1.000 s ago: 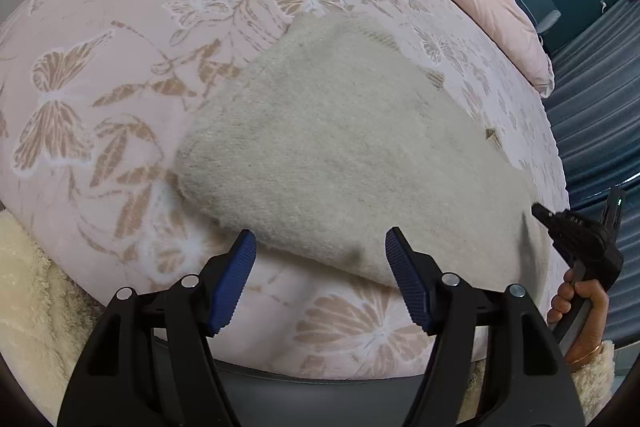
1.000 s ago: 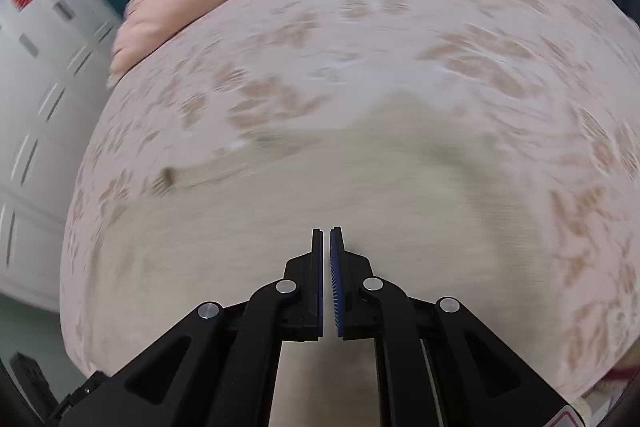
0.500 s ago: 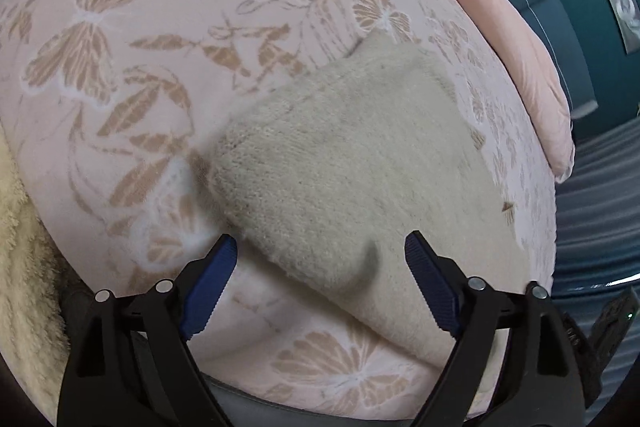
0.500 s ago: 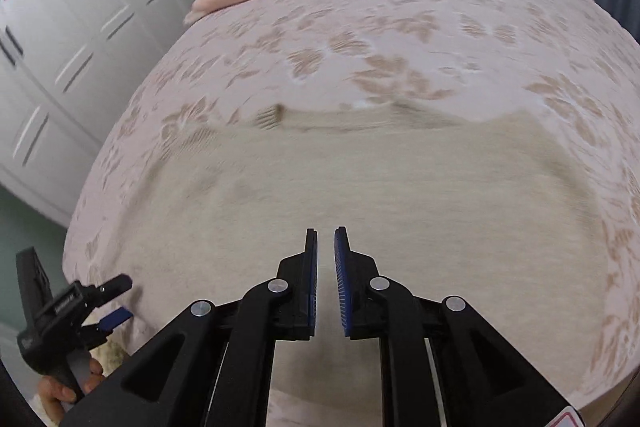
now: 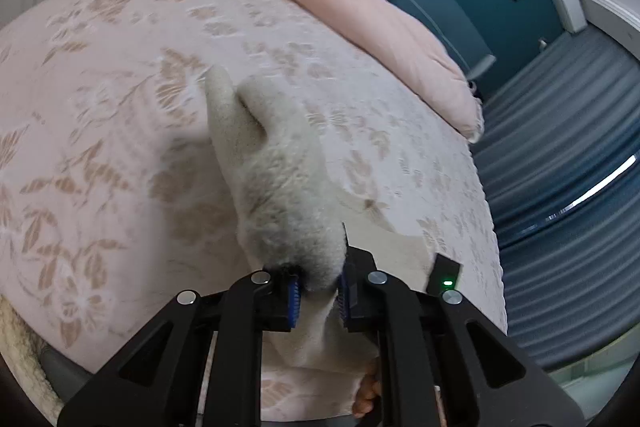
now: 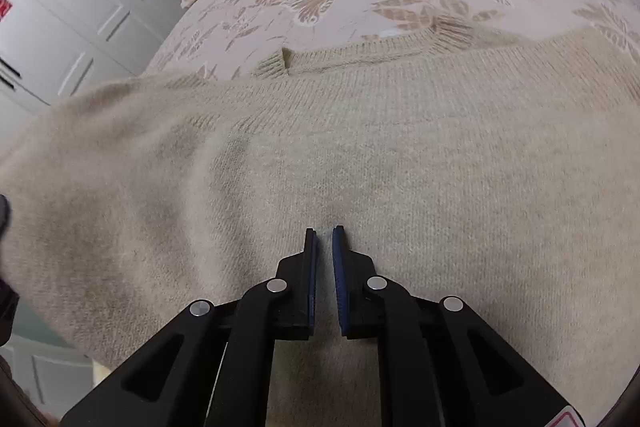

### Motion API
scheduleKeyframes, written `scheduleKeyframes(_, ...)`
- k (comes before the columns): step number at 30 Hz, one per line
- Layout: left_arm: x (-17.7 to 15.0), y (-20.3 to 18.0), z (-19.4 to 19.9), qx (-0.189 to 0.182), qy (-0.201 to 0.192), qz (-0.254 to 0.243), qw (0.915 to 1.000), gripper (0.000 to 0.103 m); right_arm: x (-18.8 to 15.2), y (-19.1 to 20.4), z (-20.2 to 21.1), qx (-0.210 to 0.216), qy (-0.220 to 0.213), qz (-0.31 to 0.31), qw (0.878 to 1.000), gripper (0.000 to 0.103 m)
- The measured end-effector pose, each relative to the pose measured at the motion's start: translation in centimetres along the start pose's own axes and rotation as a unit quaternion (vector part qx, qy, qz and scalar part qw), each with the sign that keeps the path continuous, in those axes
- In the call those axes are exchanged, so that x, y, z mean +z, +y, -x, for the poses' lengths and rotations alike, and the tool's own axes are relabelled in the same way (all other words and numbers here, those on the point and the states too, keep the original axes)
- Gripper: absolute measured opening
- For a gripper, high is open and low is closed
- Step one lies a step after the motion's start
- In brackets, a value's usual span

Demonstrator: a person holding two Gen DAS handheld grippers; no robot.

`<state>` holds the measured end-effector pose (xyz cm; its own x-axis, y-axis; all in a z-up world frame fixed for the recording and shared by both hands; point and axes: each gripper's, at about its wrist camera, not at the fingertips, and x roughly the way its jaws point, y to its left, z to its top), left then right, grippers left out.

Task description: Fold small clothes

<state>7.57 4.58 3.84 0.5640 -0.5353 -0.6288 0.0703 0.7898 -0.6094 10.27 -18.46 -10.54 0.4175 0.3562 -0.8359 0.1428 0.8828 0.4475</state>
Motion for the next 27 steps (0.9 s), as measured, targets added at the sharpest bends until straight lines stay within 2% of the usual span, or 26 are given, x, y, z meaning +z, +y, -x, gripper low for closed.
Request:
scheduleKeyframes(4, -1.0, -6.8, -1.5, -0.036, 0.017, -0.07, 0.9967, 0.013, -0.5, -1.6, 1.1, 0.044, -0.007, -0.04, 0.998, 0.011)
scheduleKeyframes(7, -2.9, -10.3, -3.7, -0.051, 0.048, -0.107, 0.9918, 0.013, -0.9, -3.4, 3.7, 0.064, -0.029, -0.068, 0.995, 0.014)
scheduleKeyframes(10, -5.8, -12.8, -6.1, -0.052, 0.092, -0.152, 0.9827, 0.013, -1.8, -7.4, 8.7, 0.075, -0.083, -0.111, 0.988, 0.033)
scheduleKeyframes(12, -8.3, -13.6, -8.1, -0.04, 0.121, -0.191, 0.9734, 0.014, -3.0, -10.7, 12.2, 0.05, -0.114, -0.137, 0.983, 0.037)
scheduleKeyframes(14, -10.9, -13.2, -9.6, -0.017, 0.14, -0.231, 0.9626, 0.015, -4.4, -13.6, 15.3, 0.033, -0.135, -0.168, 0.976, 0.037)
scheduleKeyframes(16, -13.3, -12.0, -10.1, -0.005, 0.155, -0.252, 0.9552, 0.019, -5.6, -15.5, 17.7, 0.041, -0.144, -0.195, 0.969, 0.042)
scheduleKeyframes(17, -13.9, -11.3, -9.9, -0.011, 0.163, -0.25, 0.9543, 0.023, -6.0, -15.8, 18.6, 0.043, -0.146, -0.199, 0.968, 0.05)
scheduleKeyframes(18, -14.5, -10.4, -9.4, -0.012, 0.161, -0.253, 0.9538, 0.031, -6.4, -15.8, 19.3, 0.042, -0.147, -0.196, 0.969, 0.061)
scheduleKeyframes(19, -14.9, -9.7, -8.7, -0.007, 0.154, -0.261, 0.9528, 0.036, -6.7, -15.6, 19.7, 0.042, -0.147, -0.192, 0.969, 0.066)
scheduleKeyframes(20, -15.4, -9.0, -8.2, 0.003, 0.148, -0.271, 0.9512, 0.046, -6.9, -15.2, 19.9, 0.046, -0.146, -0.188, 0.97, 0.073)
scheduleKeyframes(21, -15.6, -8.1, -7.6, 0.029, 0.139, -0.279, 0.9497, 0.059, -7.0, -14.9, 19.8, 0.056, -0.143, -0.187, 0.97, 0.076)
scheduleKeyframes(22, -16.0, -7.5, -7.1, 0.05, 0.131, -0.282, 0.9492, 0.062, -7.1, -14.4, 19.5, 0.068, -0.137, -0.19, 0.97, 0.077)
scheduleKeyframes(24, -15.9, -5.8, -6.6, 0.074, 0.125, -0.281, 0.9485, 0.063, -6.6, -13.5, 18.8, 0.087, -0.122, -0.192, 0.97, 0.081)
scheduleKeyframes(27, -15.3, -3.7, -6.5, 0.098, 0.126, -0.261, 0.9523, 0.063, -5.4, -11.2, 16.9, 0.081, -0.088, -0.185, 0.975, 0.081)
